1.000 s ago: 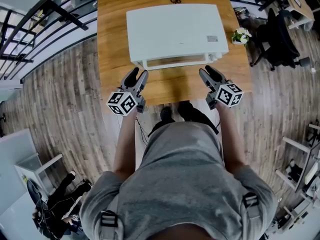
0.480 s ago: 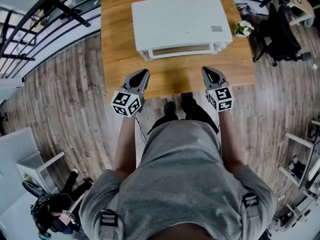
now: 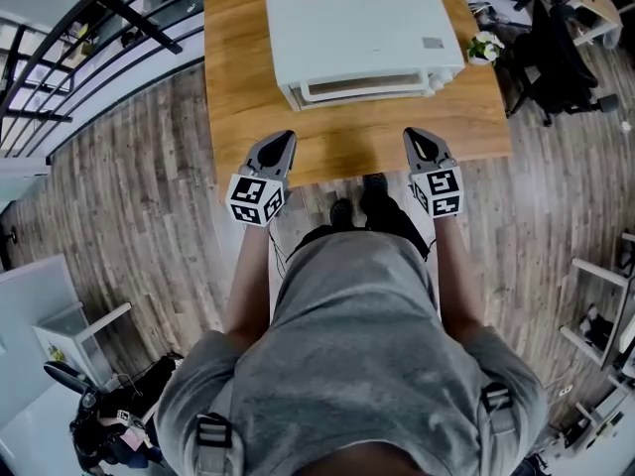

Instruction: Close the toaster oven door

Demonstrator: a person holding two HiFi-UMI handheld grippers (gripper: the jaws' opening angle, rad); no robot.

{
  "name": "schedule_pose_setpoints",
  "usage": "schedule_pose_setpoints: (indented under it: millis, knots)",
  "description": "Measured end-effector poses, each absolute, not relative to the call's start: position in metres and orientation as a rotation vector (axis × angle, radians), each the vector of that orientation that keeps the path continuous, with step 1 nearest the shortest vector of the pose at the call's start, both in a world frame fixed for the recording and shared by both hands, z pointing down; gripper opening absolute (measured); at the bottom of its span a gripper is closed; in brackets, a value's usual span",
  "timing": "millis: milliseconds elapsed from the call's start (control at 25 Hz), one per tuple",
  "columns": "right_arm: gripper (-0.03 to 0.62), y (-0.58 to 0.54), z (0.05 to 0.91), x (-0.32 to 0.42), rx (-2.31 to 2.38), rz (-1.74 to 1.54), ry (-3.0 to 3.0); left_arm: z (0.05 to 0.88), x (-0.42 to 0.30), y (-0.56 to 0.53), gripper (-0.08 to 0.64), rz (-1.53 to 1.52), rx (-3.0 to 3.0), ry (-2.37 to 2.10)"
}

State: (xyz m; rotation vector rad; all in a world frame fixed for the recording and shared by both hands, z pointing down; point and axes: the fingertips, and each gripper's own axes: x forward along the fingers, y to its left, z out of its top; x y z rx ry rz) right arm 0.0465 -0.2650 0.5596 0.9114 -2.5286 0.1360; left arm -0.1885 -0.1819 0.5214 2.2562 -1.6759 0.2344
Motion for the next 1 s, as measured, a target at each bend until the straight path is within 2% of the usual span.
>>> schedule_pose_setpoints:
  millis: [1000]
  knots:
    - [0.006, -0.261, 0.562, 0.031, 0.915, 0.152, -2.532, 0.516, -0.200, -0.183, 0.023, 0.213, 2.282, -1.640]
